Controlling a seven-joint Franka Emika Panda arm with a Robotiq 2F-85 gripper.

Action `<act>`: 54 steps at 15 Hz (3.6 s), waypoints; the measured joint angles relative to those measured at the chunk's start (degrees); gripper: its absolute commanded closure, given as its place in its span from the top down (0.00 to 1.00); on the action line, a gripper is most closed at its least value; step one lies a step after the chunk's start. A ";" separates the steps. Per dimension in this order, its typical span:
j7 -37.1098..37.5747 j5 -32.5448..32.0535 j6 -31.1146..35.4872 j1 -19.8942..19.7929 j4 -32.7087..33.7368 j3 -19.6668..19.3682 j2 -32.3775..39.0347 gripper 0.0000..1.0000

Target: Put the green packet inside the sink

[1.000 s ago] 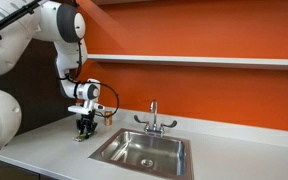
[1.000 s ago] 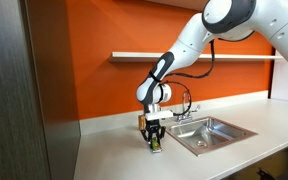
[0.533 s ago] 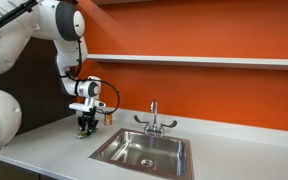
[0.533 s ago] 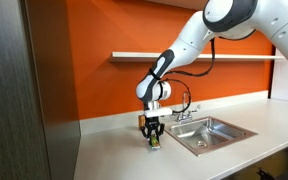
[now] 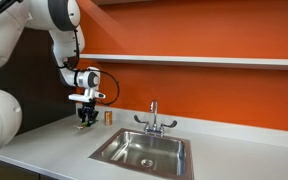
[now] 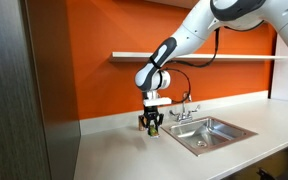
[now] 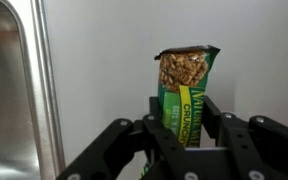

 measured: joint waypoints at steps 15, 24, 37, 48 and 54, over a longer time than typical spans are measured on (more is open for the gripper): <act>2.45 2.38 5.10 -6.41 -18.23 -8.00 -13.22 0.19; 2.38 3.04 11.45 -12.91 -29.82 -12.73 -19.37 0.19; 2.28 2.99 13.10 -16.01 -23.09 -15.25 -11.60 0.19; 1.69 3.71 13.10 -16.01 -12.62 -14.85 0.97 0.19; 1.45 4.92 13.10 -16.02 -8.98 -13.76 6.55 0.19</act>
